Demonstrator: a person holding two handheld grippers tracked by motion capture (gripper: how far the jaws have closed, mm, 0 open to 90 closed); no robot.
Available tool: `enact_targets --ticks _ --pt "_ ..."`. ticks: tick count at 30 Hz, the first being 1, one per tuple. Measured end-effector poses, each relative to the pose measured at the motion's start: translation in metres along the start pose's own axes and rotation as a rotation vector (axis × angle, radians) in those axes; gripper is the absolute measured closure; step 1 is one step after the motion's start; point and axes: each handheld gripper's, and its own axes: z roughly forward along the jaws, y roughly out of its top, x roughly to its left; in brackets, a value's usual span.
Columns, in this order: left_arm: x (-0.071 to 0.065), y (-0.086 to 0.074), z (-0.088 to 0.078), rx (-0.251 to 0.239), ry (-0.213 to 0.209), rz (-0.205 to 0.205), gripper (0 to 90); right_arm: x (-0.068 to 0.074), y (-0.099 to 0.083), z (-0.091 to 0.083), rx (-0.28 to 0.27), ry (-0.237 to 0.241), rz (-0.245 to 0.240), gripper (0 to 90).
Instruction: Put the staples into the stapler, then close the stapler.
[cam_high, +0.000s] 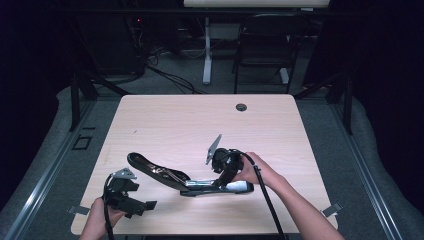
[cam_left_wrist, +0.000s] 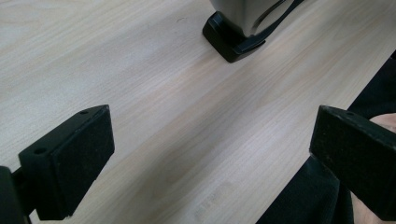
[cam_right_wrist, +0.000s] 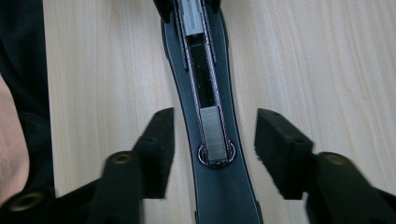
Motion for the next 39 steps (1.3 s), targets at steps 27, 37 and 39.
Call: enact_targets --ticks 27,37,39 --pt "0.000 0.000 -0.002 -0.019 0.015 -0.002 0.4 0.005 -0.036 -0.023 -0.084 -0.113 0.196 5.4" --pt "0.002 0.003 -0.003 -0.028 0.055 -0.024 0.4 0.012 -0.051 -0.033 -0.143 -0.147 0.265 12.2" --pt "0.002 0.003 -0.004 -0.035 0.064 -0.039 0.4 0.012 -0.053 -0.035 -0.147 -0.157 0.269 13.5"
